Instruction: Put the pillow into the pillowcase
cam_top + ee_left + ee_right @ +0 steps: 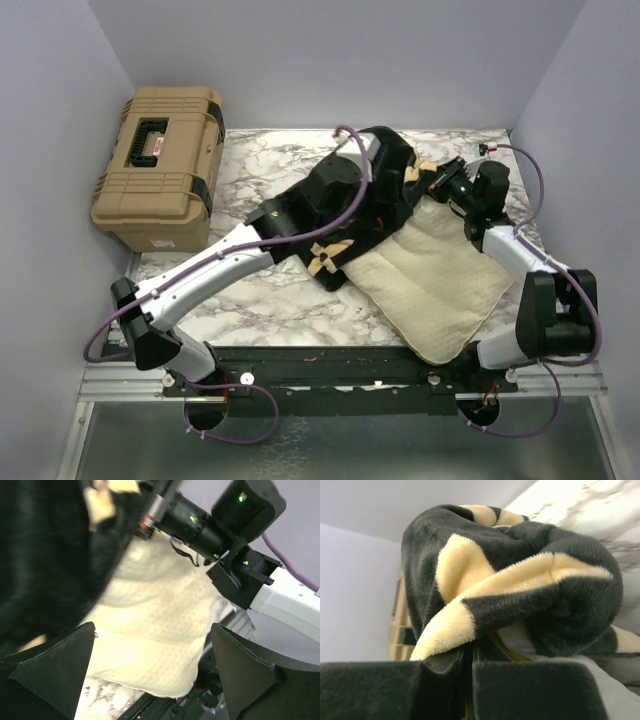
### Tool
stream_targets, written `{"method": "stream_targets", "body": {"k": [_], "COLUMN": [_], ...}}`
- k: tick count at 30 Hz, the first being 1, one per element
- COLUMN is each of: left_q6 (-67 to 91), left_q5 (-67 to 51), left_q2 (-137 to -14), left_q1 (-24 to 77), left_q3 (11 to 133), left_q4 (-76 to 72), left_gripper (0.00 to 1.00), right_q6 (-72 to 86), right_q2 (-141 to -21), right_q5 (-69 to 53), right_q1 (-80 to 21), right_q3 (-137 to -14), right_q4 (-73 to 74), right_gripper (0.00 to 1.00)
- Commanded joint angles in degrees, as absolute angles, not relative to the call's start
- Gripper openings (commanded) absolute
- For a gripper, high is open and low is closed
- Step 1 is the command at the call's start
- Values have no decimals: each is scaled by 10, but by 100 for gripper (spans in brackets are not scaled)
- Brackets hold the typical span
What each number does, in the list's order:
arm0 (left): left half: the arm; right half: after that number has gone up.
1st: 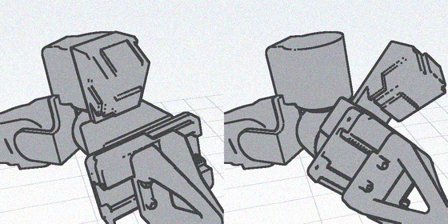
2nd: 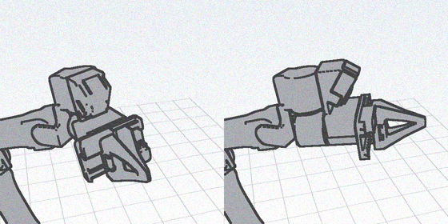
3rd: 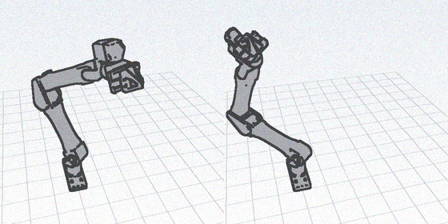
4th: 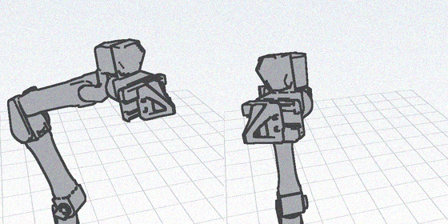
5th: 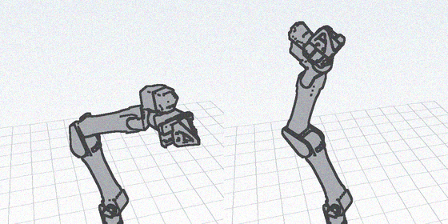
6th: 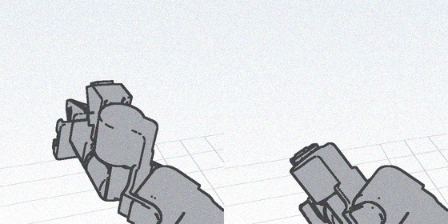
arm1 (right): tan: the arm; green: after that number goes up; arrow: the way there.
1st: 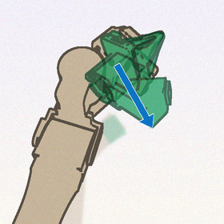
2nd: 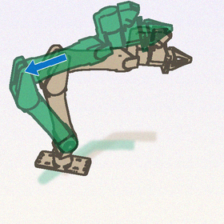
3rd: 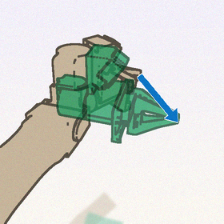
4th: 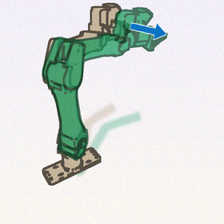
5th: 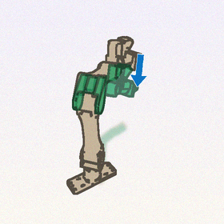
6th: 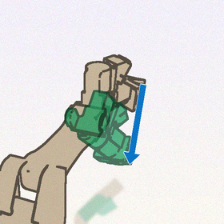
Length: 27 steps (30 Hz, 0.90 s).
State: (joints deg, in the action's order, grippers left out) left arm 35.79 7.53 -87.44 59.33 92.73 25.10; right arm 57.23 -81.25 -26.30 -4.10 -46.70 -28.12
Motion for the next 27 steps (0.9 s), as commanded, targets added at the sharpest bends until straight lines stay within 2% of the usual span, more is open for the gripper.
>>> {"method": "stream_targets", "body": {"k": [1, 4, 6, 10, 14, 19, 20, 21, 27], "left_q6": [337, 335, 343, 374, 405, 468, 485, 500, 574], "left_q5": [82, 89, 81, 26, -41, -120, -136, -148, -205], "left_q2": [-797, -773, -759, -746, -751, -750, -748, -748, -788], "left_q1": [516, 465, 427, 363, 353, 355, 354, 355, 372], "left_q3": [905, 872, 834, 754, 675, 549, 519, 492, 372], "left_q4": [335, 371, 382, 372, 310, 169, 133, 100, -111], "left_gripper": [99, 99, 99, 99, 99, 99, 99, 98, 94], "right_q6": [466, 363, 283, 198, 163, 192, 202, 210, 230], "right_q2": [-894, -954, -974, -964, -931, -827, -810, -794, -731], "right_q5": [-317, -315, -263, -131, -76, -169, -195, -218, -241], "right_q1": [-7, 15, 18, 18, 18, 17, 14, 8, -79], "right_q3": [-565, -648, -704, -753, -750, -636, -609, -582, -494], "right_q4": [-126, 4, 116, 237, 302, 290, 285, 283, 306], "right_gripper": [14, 47, 60, 79, 83, 86, 93, 95, 95]}}
